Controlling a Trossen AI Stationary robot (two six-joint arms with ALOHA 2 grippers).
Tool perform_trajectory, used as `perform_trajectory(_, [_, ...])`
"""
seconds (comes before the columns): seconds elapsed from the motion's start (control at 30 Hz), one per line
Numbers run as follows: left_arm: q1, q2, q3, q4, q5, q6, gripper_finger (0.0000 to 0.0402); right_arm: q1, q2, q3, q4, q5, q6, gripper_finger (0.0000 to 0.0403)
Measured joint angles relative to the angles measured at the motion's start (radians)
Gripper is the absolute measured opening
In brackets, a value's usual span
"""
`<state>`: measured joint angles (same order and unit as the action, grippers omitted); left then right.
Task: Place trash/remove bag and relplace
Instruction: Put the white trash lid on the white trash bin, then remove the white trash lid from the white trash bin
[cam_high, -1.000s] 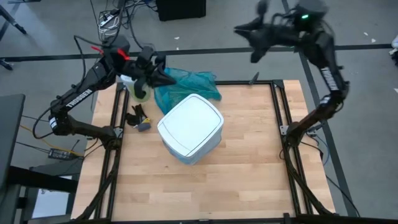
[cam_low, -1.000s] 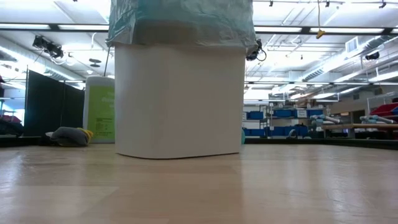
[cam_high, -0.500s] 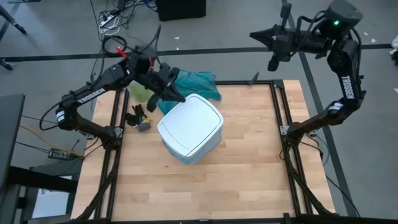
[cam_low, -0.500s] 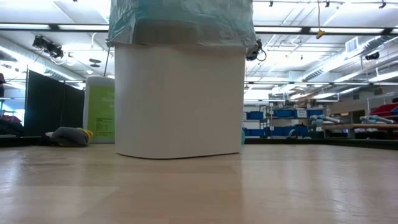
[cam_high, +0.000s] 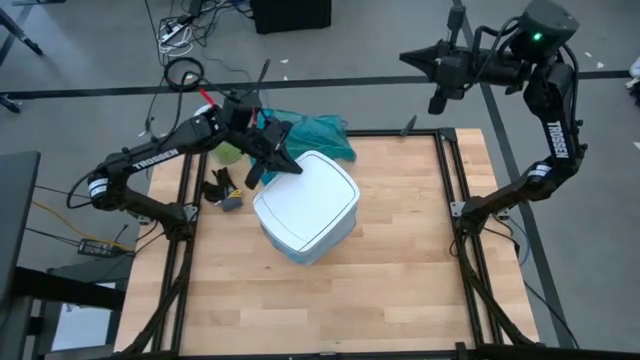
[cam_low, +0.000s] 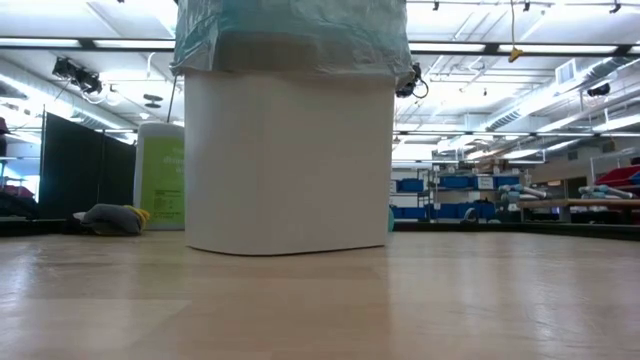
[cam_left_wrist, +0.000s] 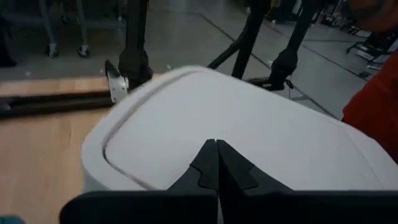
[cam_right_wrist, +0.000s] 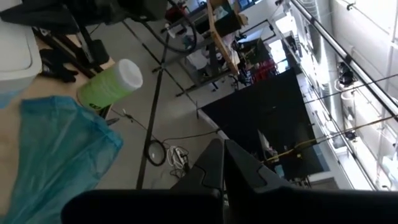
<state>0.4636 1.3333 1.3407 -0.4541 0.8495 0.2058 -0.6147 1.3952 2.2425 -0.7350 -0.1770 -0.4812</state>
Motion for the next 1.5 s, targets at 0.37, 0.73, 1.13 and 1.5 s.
perform_trajectory(0.37, [0.003, 0.003, -0.101, 0.159, 0.012, -0.081, 0.0000, 0.000, 0.000, 0.000, 0.001, 0.001, -0.025, 0.0001])
perform_trajectory(0.73, [0.063, -0.071, 0.086, 0.160, -0.021, -0.256, 0.0004, 0.000, 0.000, 0.000, -0.001, 0.000, -0.054, 0.0001])
perform_trajectory(1.13, [0.064, -0.335, 0.182, -0.066, -0.337, -0.387, 0.0003, 0.000, -0.020, 0.000, -0.147, -0.007, 0.135, 0.0014])
perform_trajectory(1.5, [0.064, -0.617, 0.032, -0.250, -0.624, -0.744, 0.0002, 0.074, 0.001, 0.000, -0.527, -0.018, 0.306, 0.0055])
